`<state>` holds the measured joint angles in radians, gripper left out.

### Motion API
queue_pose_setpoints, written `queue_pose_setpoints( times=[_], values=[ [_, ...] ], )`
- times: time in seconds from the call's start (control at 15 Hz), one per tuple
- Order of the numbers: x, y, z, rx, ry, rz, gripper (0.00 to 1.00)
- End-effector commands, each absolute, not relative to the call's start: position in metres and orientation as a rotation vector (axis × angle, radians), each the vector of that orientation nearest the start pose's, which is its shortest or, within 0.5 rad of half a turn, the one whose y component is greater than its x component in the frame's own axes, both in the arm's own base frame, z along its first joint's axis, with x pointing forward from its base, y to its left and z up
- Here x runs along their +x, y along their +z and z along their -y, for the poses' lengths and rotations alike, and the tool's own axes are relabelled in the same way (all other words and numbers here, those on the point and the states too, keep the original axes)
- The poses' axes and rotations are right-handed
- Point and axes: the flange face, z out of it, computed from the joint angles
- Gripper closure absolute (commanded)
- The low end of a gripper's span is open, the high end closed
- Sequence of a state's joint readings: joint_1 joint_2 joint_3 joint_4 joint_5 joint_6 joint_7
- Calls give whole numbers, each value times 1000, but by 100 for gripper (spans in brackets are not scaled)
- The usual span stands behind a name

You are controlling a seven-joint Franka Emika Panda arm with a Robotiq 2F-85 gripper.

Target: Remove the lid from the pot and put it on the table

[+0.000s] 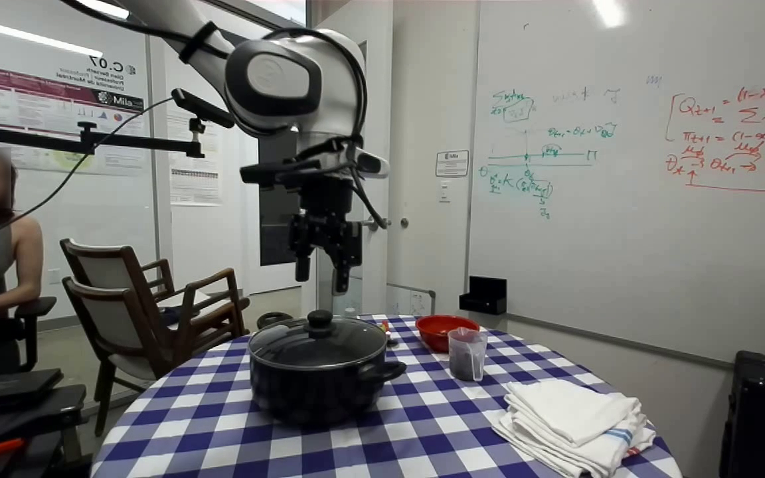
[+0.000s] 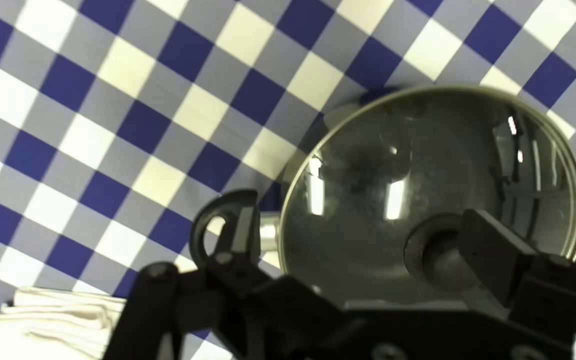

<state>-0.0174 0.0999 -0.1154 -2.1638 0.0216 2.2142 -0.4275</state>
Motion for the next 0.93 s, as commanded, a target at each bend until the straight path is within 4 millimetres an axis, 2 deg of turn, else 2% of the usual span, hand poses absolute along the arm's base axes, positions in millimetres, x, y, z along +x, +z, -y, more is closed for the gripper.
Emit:
queue_pose_setpoints(
  times=[0.0,0.2,0.4,0.67,0.87],
  values=[
    [597,318,42,-3000,19,516,0],
    [618,309,25,-2953,23,525,0],
    [626,312,9,-2886,28,575,0],
    [622,313,-9,-2825,70,614,0],
    [614,303,-29,-2817,173,627,0]
  ],
)
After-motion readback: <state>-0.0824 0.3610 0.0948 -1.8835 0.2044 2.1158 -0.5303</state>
